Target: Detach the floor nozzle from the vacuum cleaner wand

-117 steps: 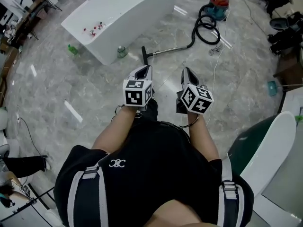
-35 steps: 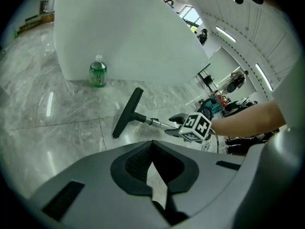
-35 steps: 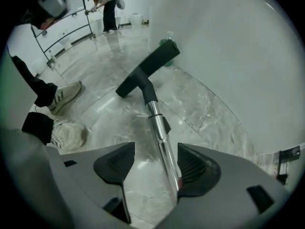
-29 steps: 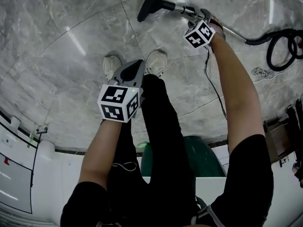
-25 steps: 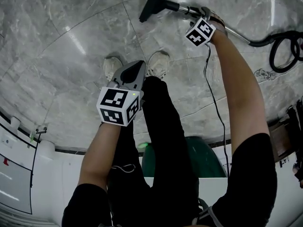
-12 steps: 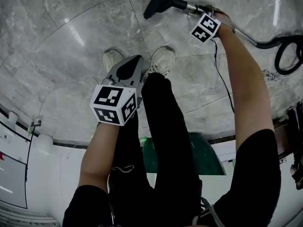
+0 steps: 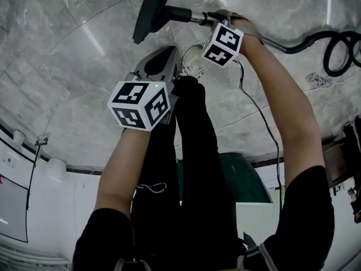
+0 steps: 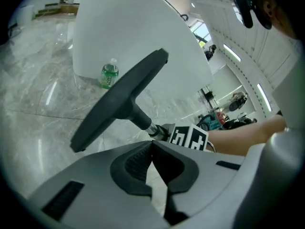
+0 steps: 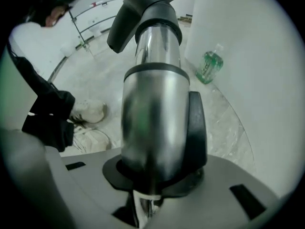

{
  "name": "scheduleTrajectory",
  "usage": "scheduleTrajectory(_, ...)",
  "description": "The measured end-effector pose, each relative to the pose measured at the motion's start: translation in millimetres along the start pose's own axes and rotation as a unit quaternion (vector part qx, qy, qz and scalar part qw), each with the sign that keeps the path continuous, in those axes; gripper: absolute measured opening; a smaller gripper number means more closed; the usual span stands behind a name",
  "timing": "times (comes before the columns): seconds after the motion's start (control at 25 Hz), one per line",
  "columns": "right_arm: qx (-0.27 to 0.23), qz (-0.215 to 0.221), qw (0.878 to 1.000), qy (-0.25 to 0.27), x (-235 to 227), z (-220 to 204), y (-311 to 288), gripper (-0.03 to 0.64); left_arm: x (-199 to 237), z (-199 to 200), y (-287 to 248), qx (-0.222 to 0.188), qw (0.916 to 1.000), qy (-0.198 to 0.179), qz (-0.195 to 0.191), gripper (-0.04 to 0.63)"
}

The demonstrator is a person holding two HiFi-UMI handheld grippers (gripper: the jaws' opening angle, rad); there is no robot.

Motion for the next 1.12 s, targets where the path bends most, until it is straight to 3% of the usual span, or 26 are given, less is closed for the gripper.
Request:
scheduleTrajectory(0.08, -0.017, 0.011, 1.000, -0.005, 8.7, 21.6, 30.5, 0.115, -3.5, 3.8, 3.3, -0.022, 0.9991, 0.029, -0.021, 0.002)
scheduleTrajectory(0.12, -0.024, 0.020, 0.999, -0.008, 14.0, 31.3, 42.6, 0.115, -3.3, 4.0, 3.2, -0.024, 0.9977, 0.053, -0.035, 0.064)
scheduleTrajectory(0.2, -0.032, 0.035, 0.999, -0.010, 21.8, 46.4, 59.9, 0.115, -1.3, 7.2, 2.8, -0.030, 0.9902, 0.119, -0.066, 0.338)
scheduleTrajectory(0.28, -0.034, 0.043, 0.998, -0.010, 26.5, 55.3, 72.3, 0.115, 2.3, 17.9, 10.6, -0.065, 0.9802, 0.168, -0.081, 0.394)
scheduleTrajectory(0.36, -0.038, 0.050, 0.998, -0.008, 30.4, 62.9, 84.1, 0.115, 11.3, 31.9, 22.6, -0.112, 0.9727, 0.189, -0.074, 0.397)
scheduleTrajectory(0.56, -0.027, 0.052, 0.998, -0.034, 44.7, 86.7, 108.5, 0.115, 36.6, 62.2, 43.2, -0.184, 0.9578, 0.212, -0.061, 0.397)
scheduleTrajectory(0.64, -0.023, 0.064, 0.997, -0.045, 49.9, 97.0, 115.2, 0.115, 42.3, 71.6, 56.0, -0.228, 0.9414, 0.243, -0.049, 0.397)
scheduleTrajectory(0.72, -0.025, 0.091, 0.994, -0.049, 58.9, 107.2, 123.6, 0.115, 41.9, 79.3, 71.8, -0.291, 0.9178, 0.266, -0.046, 0.396)
scheduleTrajectory(0.76, -0.026, 0.115, 0.992, -0.048, 64.5, 112.6, 128.5, 0.115, 40.3, 84.0, 79.6, -0.322, 0.9074, 0.265, -0.053, 0.394)
scheduleTrajectory(0.84, -0.026, 0.190, 0.981, -0.041, 77.1, 121.9, 141.3, 0.115, 36.2, 91.7, 93.0, -0.357, 0.8963, 0.248, -0.085, 0.393)
scheduleTrajectory(0.92, -0.023, 0.262, 0.964, -0.031, 88.6, 127.0, 155.9, 0.115, 28.1, 93.7, 102.1, -0.361, 0.8931, 0.236, -0.130, 0.364)
scheduleTrajectory(1.0, -0.024, 0.304, 0.952, -0.019, 93.6, 130.0, 167.5, 0.115, 19.1, 95.3, 108.8, -0.362, 0.8925, 0.220, -0.155, 0.284)
scheduleTrajectory(1.04, -0.026, 0.316, 0.948, -0.013, 94.0, 130.9, 171.5, 0.115, 16.1, 96.1, 111.0, -0.362, 0.8951, 0.208, -0.157, 0.231)
scheduleTrajectory(1.12, -0.027, 0.332, 0.943, -0.007, 93.7, 131.7, 174.9, 0.115, 15.2, 95.5, 113.0, -0.356, 0.9040, 0.188, -0.146, 0.195)
Point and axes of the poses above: the fingertips, and each gripper's own axes: y backward along the fingers, x to its left, z out of its top, the point moved 6 cm from there along y, backward along the fingers, and after that the axes turned 5 degrees about -x, right-handed, at the moved point
